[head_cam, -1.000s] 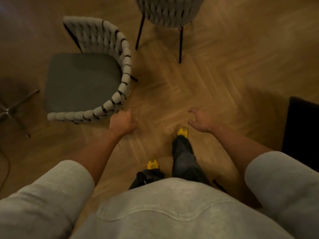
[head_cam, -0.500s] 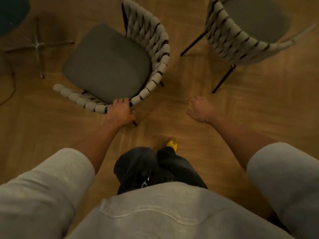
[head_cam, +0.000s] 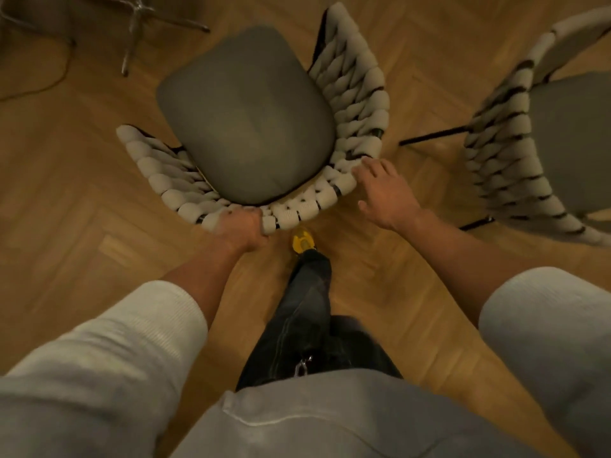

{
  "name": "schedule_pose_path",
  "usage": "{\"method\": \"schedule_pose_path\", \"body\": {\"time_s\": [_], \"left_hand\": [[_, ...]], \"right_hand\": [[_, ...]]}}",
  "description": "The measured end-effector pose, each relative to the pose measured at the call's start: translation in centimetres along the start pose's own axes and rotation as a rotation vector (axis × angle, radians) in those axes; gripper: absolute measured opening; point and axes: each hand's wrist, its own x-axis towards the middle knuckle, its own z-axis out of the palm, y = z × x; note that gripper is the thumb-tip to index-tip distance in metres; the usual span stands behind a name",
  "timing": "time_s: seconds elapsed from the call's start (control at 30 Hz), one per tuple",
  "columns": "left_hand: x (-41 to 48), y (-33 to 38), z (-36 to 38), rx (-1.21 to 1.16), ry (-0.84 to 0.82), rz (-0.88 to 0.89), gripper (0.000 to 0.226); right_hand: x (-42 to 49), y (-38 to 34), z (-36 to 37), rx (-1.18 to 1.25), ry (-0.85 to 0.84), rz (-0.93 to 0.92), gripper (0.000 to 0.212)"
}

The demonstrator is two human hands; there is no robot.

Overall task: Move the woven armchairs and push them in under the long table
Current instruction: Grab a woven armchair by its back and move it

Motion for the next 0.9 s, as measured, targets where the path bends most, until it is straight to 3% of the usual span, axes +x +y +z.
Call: {"method": "schedule_pose_path", "body": {"time_s": [0.13,0.47,0.7,0.9], "left_hand": [[0.8,0.2,0.6,0.059,-0.075,-0.045,0.052],[-0.9,2.3,1.3,0.028,-0.124,-0.174,0.062],[-4.9,8.2,4.1,-0.16,-0.169,-0.338,0.061],[-8.3,13.7,7.5,-0.327,-0.13,-0.528,0.054]], "right_hand": [[4.5,1.9,-0.7,-0.159,0.005,-0.115,0.074],[10.5,4.8,-0.6,-0.573,-0.165,-0.368,0.063],[11.7,5.6,-1.5,-0.797,-0.348,-0.595,0.052],[11.3,5.1,-1.4,-0.91,-0.375,-0.822,0.051]]}}
